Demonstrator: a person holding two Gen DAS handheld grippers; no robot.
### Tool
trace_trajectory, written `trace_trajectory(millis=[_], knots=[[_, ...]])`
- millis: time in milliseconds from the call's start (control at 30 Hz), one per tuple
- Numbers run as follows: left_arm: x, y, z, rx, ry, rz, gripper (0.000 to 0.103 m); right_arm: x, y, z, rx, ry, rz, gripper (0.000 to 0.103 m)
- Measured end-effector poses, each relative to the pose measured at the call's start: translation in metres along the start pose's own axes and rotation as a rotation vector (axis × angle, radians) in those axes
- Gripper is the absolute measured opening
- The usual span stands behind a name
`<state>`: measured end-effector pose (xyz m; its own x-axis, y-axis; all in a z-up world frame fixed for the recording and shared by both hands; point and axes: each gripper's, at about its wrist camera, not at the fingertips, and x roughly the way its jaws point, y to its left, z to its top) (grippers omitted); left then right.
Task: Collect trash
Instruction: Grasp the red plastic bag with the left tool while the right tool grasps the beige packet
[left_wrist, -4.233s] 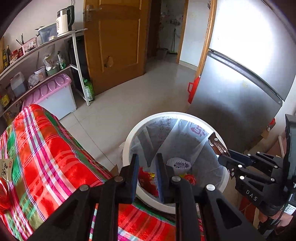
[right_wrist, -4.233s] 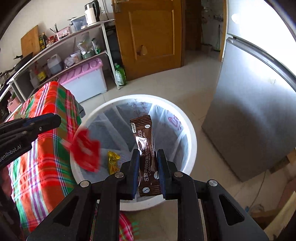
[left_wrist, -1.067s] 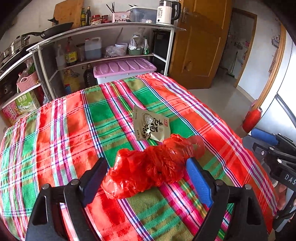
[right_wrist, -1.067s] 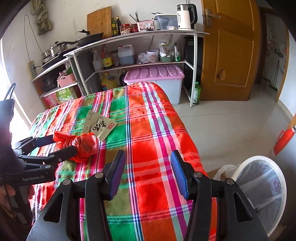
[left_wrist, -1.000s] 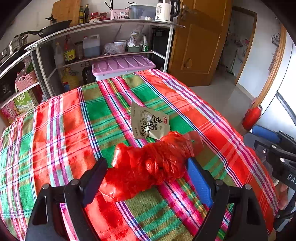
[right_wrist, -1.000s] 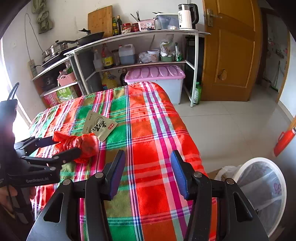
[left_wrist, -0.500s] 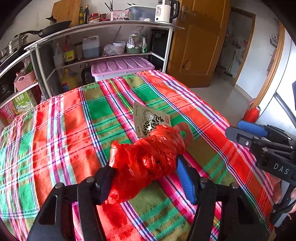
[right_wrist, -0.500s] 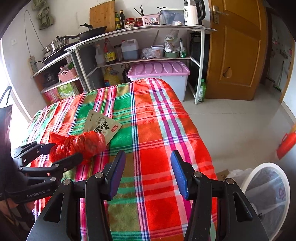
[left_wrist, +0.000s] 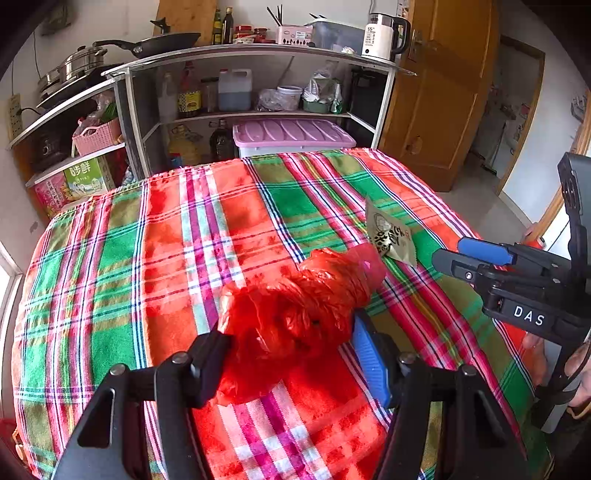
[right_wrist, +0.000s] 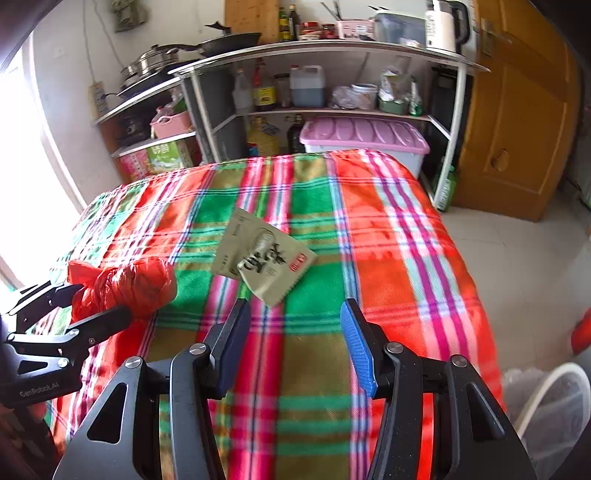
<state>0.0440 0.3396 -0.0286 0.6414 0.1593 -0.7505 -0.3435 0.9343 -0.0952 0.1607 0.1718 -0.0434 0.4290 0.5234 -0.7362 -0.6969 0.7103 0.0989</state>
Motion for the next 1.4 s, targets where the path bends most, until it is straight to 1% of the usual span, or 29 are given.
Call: trace_trajectory(millis=[100,200,267,367,467,533,600,767,800,833,867,1000,1033,1067,1167,1300,1400], knots=[[0.002,0.006,0.001,-0.034,-0.005,-0.007,0.065,0.013,0.009,0.009,-0.029,-0.004,0.026,0.052],[0.003,0.011,0.0,-0.049,-0.011,0.002,0.066,0.027,0.011,0.017,0.002,0.008,0.071,0.052],[0.006,0.014,-0.001,-0.061,-0.009,-0.001,0.066,0.036,0.01,0.023,0.04,0.014,0.058,0.054],[0.006,0.016,-0.002,-0.07,-0.01,-0.008,0.066,0.049,0.01,0.027,0.059,0.04,0.037,0.055],[0.007,0.017,-0.002,-0.077,-0.009,-0.017,0.067,0.06,0.008,0.029,0.076,0.067,0.053,0.056],[0.007,0.017,-0.002,-0.078,-0.009,-0.02,0.067,0.061,0.007,0.032,0.08,0.069,0.049,0.058],[0.007,0.017,-0.002,-0.079,-0.012,-0.021,0.067,0.063,0.006,0.033,0.088,0.075,0.049,0.058],[0.009,0.017,-0.003,-0.084,-0.008,-0.027,0.067,0.062,0.013,0.031,0.075,0.063,0.015,0.059],[0.009,0.017,-0.003,-0.083,-0.009,-0.026,0.067,0.062,0.015,0.03,0.064,0.062,0.008,0.057],[0.009,0.017,-0.003,-0.085,-0.009,-0.027,0.067,0.062,0.017,0.029,0.057,0.062,0.0,0.052],[0.01,0.016,-0.003,-0.086,-0.008,-0.027,0.067,0.062,0.019,0.028,0.051,0.06,-0.019,0.051],[0.011,0.016,-0.003,-0.087,-0.004,-0.029,0.067,0.06,0.027,0.025,0.003,0.047,-0.038,0.042],[0.012,0.016,-0.003,-0.089,-0.003,-0.031,0.067,0.059,0.028,0.025,-0.009,0.047,-0.037,0.034],[0.012,0.015,-0.003,-0.09,-0.003,-0.031,0.067,0.059,0.031,0.025,-0.022,0.045,-0.028,0.032],[0.012,0.015,-0.003,-0.09,-0.002,-0.031,0.067,0.058,0.039,0.024,-0.064,0.038,-0.059,0.027],[0.012,0.015,-0.003,-0.092,-0.003,-0.03,0.067,0.055,0.038,0.022,-0.06,0.031,-0.047,0.018],[0.011,0.015,-0.002,-0.087,-0.001,-0.025,0.067,0.052,0.04,0.02,-0.062,0.021,-0.051,0.013]])
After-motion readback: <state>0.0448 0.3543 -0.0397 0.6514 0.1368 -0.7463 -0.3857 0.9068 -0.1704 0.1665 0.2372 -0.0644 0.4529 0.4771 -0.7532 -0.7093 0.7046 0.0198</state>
